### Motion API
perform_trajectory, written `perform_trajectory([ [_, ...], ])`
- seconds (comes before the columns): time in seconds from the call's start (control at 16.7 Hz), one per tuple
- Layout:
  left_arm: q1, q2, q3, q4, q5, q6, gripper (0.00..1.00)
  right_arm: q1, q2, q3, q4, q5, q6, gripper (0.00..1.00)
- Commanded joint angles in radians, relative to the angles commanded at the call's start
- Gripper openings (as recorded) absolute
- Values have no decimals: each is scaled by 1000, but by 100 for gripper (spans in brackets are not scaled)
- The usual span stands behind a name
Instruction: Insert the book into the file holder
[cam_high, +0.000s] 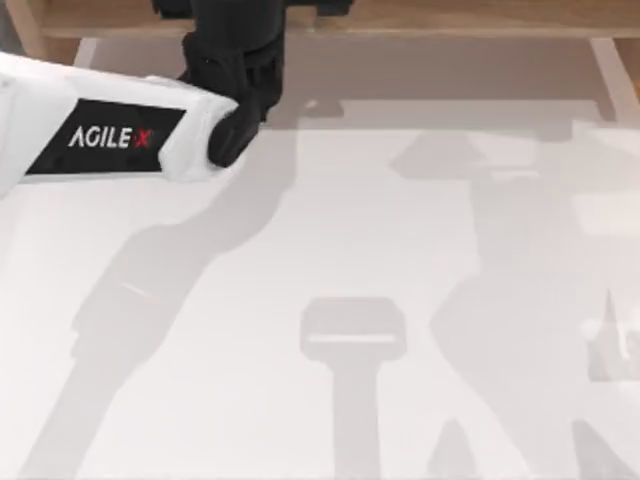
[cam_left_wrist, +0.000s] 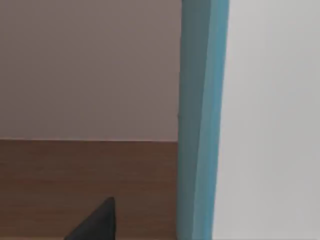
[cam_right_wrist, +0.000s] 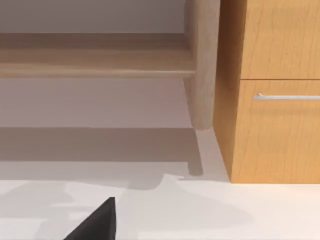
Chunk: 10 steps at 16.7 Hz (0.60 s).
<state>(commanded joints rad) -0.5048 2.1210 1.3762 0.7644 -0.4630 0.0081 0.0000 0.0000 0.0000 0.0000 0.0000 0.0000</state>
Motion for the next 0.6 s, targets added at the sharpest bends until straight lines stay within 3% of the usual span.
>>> perform_trajectory([
  [0.18,0,1,2,-1,0,0,100,0,0,0,0,0,0,100],
  [0.6,0,1,2,-1,0,0,47,0,0,0,0,0,0,100],
])
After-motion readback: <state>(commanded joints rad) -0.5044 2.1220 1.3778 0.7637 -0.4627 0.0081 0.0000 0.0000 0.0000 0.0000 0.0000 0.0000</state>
